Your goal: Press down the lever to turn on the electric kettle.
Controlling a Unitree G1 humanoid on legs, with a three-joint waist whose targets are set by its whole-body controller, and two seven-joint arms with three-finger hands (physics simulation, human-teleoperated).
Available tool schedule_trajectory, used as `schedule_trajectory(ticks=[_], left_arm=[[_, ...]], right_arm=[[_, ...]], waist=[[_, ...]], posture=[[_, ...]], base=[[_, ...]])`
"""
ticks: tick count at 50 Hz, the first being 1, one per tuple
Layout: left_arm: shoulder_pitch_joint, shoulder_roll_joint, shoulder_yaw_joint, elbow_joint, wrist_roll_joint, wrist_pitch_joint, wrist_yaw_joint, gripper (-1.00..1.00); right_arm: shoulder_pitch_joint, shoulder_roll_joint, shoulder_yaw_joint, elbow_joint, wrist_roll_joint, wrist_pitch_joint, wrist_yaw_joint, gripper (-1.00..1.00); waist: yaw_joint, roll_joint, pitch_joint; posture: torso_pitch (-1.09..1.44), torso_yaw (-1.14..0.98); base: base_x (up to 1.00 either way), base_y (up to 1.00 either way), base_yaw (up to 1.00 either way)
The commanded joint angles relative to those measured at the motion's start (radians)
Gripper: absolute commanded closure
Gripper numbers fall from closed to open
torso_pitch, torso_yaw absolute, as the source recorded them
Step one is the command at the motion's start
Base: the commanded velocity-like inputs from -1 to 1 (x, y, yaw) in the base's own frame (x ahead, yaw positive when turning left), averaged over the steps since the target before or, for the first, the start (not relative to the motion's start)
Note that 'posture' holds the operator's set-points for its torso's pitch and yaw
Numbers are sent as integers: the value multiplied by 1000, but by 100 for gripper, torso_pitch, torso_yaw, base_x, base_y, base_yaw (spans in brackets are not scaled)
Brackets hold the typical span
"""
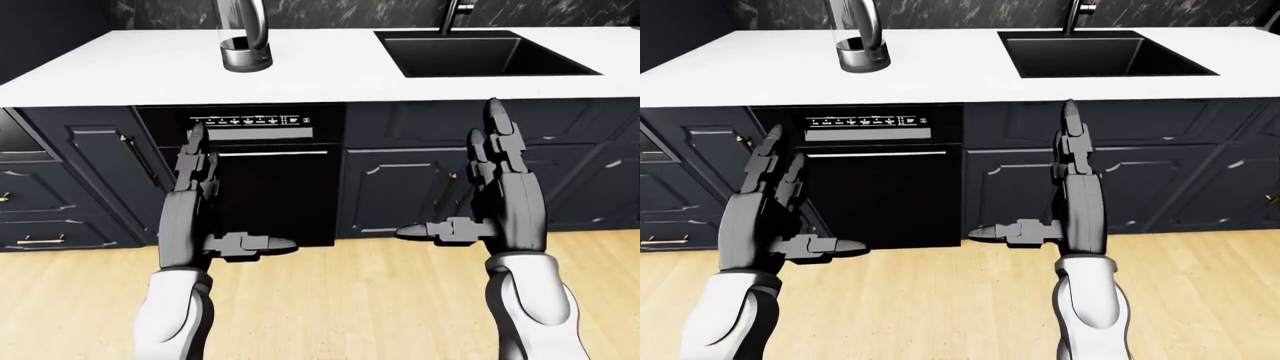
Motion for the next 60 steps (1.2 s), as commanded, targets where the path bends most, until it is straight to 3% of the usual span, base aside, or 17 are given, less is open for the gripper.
schedule_trajectory(ticks=[1,4,9,13,14,25,29,31,34,39,41,42,50,53,54,55,60], left_arm=[[-15,1,-2,-42,3,-8,1,-100],[-12,-2,-9,-55,7,0,2,-100],[-24,4,-14,-90,19,33,-1,-100],[-30,4,-16,-99,27,43,-6,-100],[-32,4,-21,-102,31,45,-7,-100],[-42,0,-24,-121,40,68,-14,-100],[-37,-2,-32,-126,44,68,-14,-100],[-37,-3,-30,-122,43,64,-15,-100],[-35,-4,-33,-118,45,59,-14,-100],[-37,-4,-25,-114,39,56,-16,-100],[-35,-5,-26,-112,38,55,-13,-100],[-39,-3,-29,-117,39,63,-13,-100],[-41,-2,-21,-108,30,58,-14,-100],[-39,-2,-22,-104,30,52,-13,-100],[-39,-2,-23,-106,29,53,-13,-100],[-38,-3,-23,-106,28,52,-12,-100],[-31,-4,-27,-113,29,52,-9,-100]], right_arm=[[-21,-7,-3,-32,-35,-16,1,-100],[-27,-7,-8,-19,-52,-16,11,-100],[-28,-1,-4,-19,-61,-18,16,-100],[-29,1,-7,-11,-62,-21,18,-100],[-31,0,-8,-11,-63,-22,18,-100],[-38,1,-11,-17,-61,-14,12,-100],[-38,4,-12,-26,-55,-6,7,-100],[-39,4,-9,-30,-53,-2,6,-100],[-37,1,-7,-23,-51,-10,8,-100],[-38,3,4,-22,-58,-6,10,-100],[-39,3,3,-23,-64,-4,8,-100],[-38,5,3,-27,-61,-3,10,-100],[-34,11,12,-27,-60,10,11,-100],[-37,12,4,-25,-58,9,4,-100],[-37,11,2,-28,-57,11,2,-100],[-37,10,1,-26,-58,11,-1,-100],[-39,8,-1,-24,-51,10,-3,-100]], waist=[[0,0,-14],[-1,7,-29],[-9,8,-6],[-15,85,-3],[-8,58,0],[-15,3,2],[-14,-56,-7],[-19,-33,1],[-12,-44,-9],[-12,31,12],[-11,105,-11],[-2,64,-3],[-1,-2,7],[-5,-84,-14],[-17,-37,0],[-3,-54,1],[3,-9,9]], posture=[[0,0],[0,0],[0,0],[0,0],[0,0],[0,0],[0,0],[0,0],[0,0],[0,0],[0,0],[0,0],[0,0],[0,0],[0,0],[0,0],[0,0]], base=[[0,0,0],[0,2,0],[0,22,0],[0,22,0],[0,22,0],[0,22,0],[0,20,0],[0,20,0],[0,21,0],[0,7,0],[0,6,0],[0,6,0],[0,7,0],[0,7,0],[0,7,0],[0,0,7],[0,0,26]])
